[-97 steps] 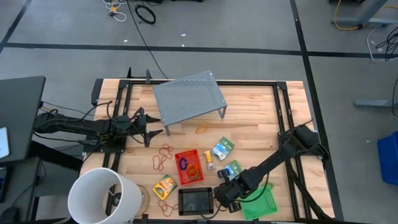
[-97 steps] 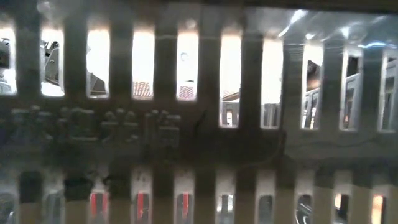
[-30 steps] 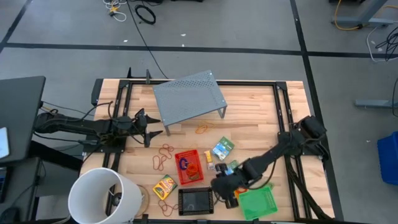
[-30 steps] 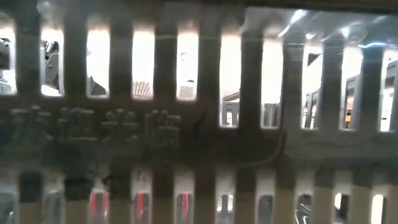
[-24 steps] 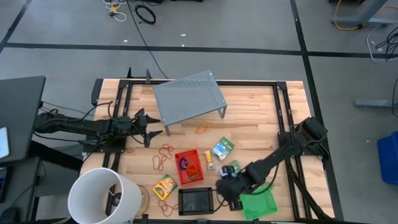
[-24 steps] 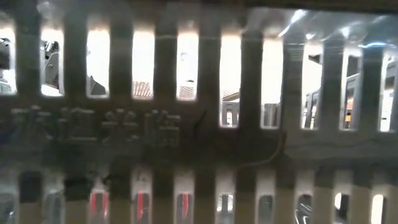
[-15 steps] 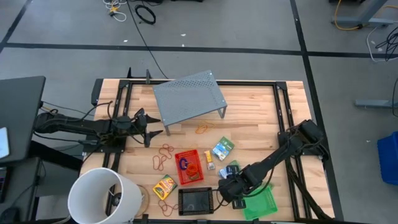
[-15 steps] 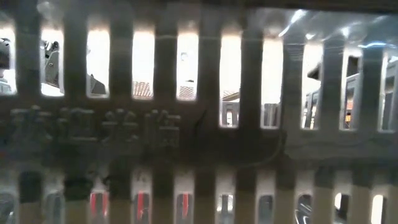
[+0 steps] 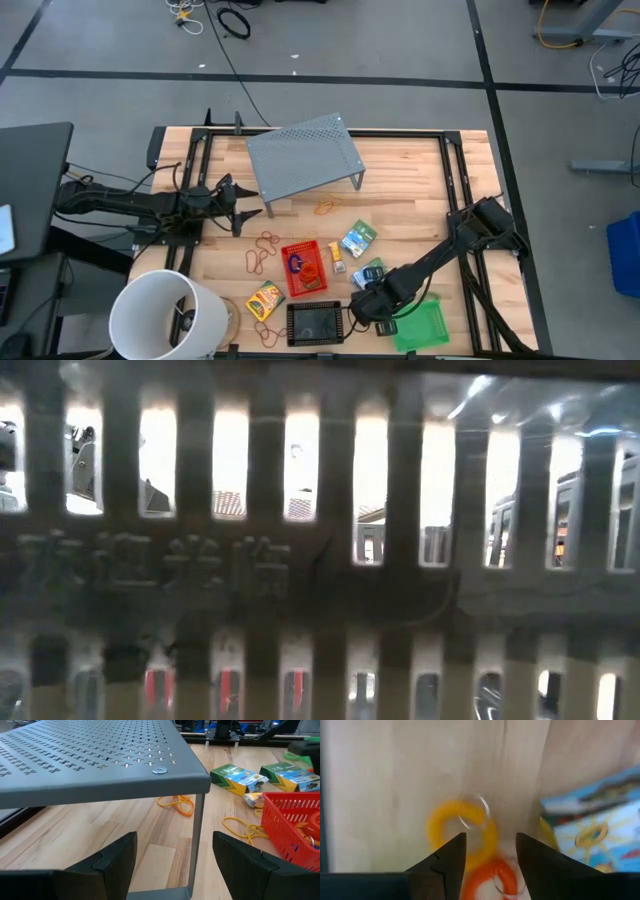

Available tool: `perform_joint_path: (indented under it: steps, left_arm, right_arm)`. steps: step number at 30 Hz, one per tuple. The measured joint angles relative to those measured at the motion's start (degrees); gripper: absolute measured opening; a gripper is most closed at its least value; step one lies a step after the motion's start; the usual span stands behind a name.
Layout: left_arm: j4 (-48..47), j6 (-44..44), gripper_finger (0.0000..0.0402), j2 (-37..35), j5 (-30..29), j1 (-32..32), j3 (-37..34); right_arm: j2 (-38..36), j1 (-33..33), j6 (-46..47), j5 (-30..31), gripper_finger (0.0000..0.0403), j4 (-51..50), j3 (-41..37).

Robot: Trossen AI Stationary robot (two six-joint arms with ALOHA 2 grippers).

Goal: Pick & Place Office Desk Supplies
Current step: Put the yellow spring keychain into the red bin

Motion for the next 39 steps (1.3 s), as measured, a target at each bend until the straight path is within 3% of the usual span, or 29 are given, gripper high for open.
perform_joint_path:
  steps: [7,14,21,30,39]
  left_arm:
    - [0.0,0.0,0.0262,0.0,0.0,0.0,0.0]
    - [0.0,0.0,0.0262,0.0,0.0,0.0,0.0]
    - [0.0,0.0,0.0262,0.0,0.0,0.0,0.0]
    - [-0.1,0.0,0.0262,0.0,0.0,0.0,0.0]
    - [-0.1,0.0,0.0262,0.0,0.0,0.0,0.0]
  right_arm:
    - [1.0,0.0,-3.0,0.5,0.0159,-0.1,0.2]
    - [1.1,-0.1,-6.9,1.3,0.0019,-0.4,0.1]
    - [1.2,0.3,-8.2,2.5,0.0005,-1.1,0.9]
    - [1.6,0.4,-11.6,6.8,0.0002,-7.5,11.1]
    - [1.5,-1.5,-20.6,26.6,0.0001,-11.6,20.7]
